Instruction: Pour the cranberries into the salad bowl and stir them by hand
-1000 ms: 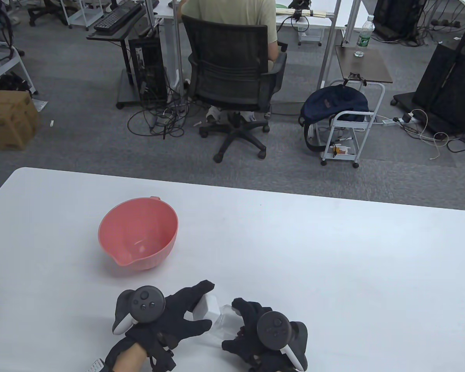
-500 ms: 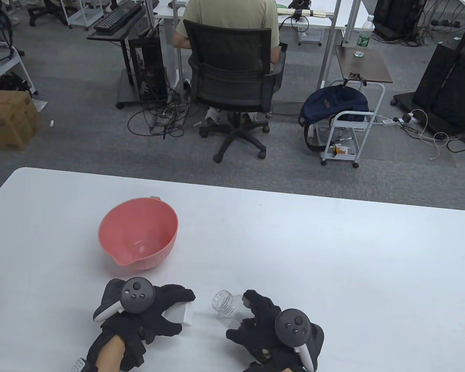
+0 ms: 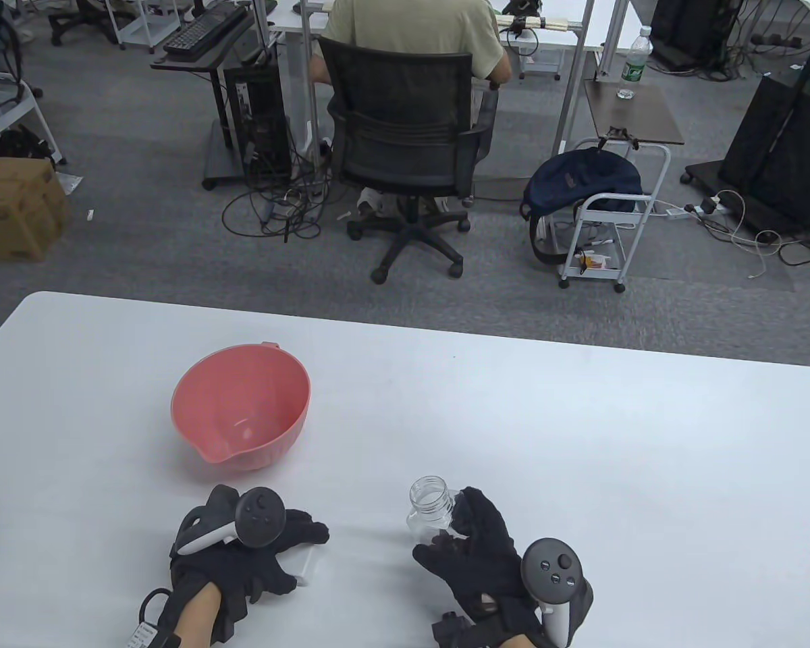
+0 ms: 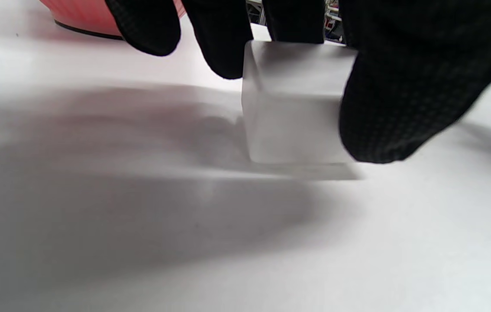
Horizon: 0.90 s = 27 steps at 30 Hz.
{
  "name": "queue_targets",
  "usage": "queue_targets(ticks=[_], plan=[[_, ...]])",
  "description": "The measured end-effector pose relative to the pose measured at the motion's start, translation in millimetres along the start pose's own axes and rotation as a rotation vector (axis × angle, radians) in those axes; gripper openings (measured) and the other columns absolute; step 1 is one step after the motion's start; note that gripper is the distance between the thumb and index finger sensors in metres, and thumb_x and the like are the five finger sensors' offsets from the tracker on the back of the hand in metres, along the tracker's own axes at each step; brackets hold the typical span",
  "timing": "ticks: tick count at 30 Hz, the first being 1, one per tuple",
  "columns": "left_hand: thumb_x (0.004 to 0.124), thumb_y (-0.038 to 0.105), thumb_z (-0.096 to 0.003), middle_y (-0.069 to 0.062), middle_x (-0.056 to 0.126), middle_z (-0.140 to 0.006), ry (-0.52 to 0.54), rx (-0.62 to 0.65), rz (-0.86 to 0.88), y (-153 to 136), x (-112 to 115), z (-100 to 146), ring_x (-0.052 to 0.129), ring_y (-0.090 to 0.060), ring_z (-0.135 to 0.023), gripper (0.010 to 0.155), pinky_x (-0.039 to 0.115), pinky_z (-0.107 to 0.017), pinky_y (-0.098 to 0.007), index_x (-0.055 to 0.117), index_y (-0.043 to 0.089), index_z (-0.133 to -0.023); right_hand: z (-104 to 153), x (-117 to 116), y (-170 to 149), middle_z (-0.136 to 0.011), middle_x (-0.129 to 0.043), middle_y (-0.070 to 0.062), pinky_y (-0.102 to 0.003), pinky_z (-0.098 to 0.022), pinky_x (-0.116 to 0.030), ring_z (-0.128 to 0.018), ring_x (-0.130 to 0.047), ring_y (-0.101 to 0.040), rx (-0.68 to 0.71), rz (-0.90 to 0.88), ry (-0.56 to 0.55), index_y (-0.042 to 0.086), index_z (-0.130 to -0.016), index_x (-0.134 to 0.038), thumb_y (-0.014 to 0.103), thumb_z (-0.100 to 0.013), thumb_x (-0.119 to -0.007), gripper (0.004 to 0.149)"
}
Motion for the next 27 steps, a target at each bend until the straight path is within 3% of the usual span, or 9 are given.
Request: queue_targets(ticks=[9,14,19,22,27], plan=[[0.107,0.052,-0.0391,0.03,0.061,-0.12,-0.042,-0.001,0.008,-1.0,5.2,-5.7,0.064,-0.02,-0.115,0.082,0.058,-0.082,-0.053,0.056,0.066,-0.101,-2.2,-1.9,-0.4,-0.101,-0.07,0.007,-0.048,-0.051,-0.083,-0.088,-0.073,-0.025,-0.014,-0.017,0.009,0.042,-0.099,-0.053,0.055,-0.023,-0.111,0.096],[0.106,0.055,-0.0391,0.023,0.052,-0.126,-0.056,0.02,0.039,-1.0,1.8,-2.7,0.052,-0.025,-0.119,0.086,0.054,-0.083,-0.055,0.051,0.065,-0.104,-3.8,0.1,-0.3,-0.101,-0.07,0.008,-0.048,-0.051,-0.083,-0.088,-0.073,-0.025,-0.019,-0.02,0.0,0.042,-0.099,-0.053,0.055,-0.023,-0.111,0.096],[0.103,0.062,-0.0387,0.017,0.058,-0.125,0.089,0.123,0.201,-0.6,-16.7,12.4,0.056,-0.026,-0.118,0.083,0.056,-0.082,-0.055,0.053,0.061,-0.105,-4.9,3.8,-1.4,-0.1,-0.07,0.008,-0.048,-0.051,-0.083,-0.088,-0.073,-0.025,-0.029,-0.026,-0.012,0.042,-0.099,-0.053,0.054,-0.023,-0.111,0.096],[0.093,0.067,-0.0439,0.015,0.07,-0.119,0.246,0.153,0.303,-4.0,-27.6,22.6,0.07,-0.024,-0.112,0.07,0.062,-0.08,-0.052,0.059,0.056,-0.105,-5.0,4.8,-1.4,-0.1,-0.07,0.008,-0.048,-0.051,-0.083,-0.088,-0.073,-0.025,-0.031,-0.024,-0.017,0.042,-0.099,-0.053,0.054,-0.023,-0.111,0.096],[0.09,0.07,-0.0441,0.016,0.089,-0.1,0.518,0.178,0.569,-16.7,-41.2,40.3,0.091,-0.015,-0.092,0.062,0.075,-0.071,-0.041,0.07,0.051,-0.1,-5.6,5.4,-1.7,-0.101,-0.07,0.008,-0.048,-0.051,-0.083,-0.088,-0.073,-0.025,-0.028,-0.02,-0.019,0.042,-0.099,-0.054,0.054,-0.023,-0.111,0.096]])
Point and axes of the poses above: the tracker on the back of each hand, its own y axis roughly to the thumb side, its own z axis roughly from the fingertips to the wrist, x = y × z, the point moved 1 cm from there along -z, roughly from the wrist to the fingertips
